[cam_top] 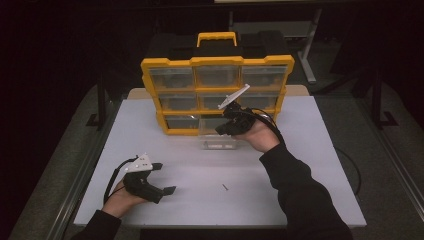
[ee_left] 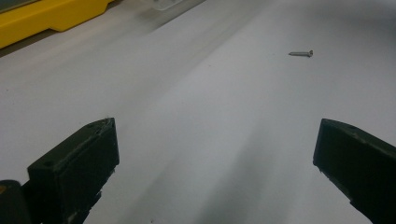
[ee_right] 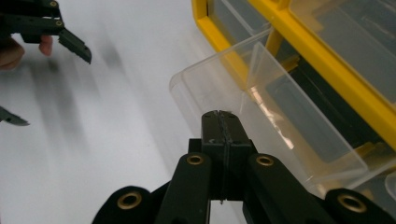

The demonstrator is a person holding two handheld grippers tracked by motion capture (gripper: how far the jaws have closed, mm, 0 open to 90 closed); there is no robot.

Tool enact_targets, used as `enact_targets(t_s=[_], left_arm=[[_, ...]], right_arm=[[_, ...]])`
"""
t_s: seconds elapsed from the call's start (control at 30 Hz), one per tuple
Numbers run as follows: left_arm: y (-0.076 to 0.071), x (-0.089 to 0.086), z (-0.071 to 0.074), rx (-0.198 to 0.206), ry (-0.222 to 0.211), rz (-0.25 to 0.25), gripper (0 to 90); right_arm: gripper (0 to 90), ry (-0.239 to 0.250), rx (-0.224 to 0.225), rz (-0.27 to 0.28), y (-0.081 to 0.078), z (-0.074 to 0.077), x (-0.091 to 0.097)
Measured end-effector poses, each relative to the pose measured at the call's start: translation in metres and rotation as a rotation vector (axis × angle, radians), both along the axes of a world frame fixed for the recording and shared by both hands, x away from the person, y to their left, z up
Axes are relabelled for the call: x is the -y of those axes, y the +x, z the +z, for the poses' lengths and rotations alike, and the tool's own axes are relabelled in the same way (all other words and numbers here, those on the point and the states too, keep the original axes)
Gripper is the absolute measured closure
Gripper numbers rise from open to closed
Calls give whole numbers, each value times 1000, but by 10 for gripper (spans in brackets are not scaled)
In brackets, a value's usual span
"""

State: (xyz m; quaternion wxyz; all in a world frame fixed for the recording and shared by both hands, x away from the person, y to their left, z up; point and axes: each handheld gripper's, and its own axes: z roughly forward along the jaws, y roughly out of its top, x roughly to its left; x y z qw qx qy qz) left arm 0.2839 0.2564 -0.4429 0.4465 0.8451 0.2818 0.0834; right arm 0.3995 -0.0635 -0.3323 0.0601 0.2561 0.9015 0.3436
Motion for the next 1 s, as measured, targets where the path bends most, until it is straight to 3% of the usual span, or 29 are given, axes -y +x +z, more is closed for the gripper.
enact_targets(t_s=[0.53, 1.0], left_arm=[[0, 0, 0, 2, 2, -3, 0], [0, 1, -1, 0, 2, -3, 0]], right_arm=[[885, 3, -13, 25, -26, -17, 12], [755, 7, -53, 5, -40, -46, 20]])
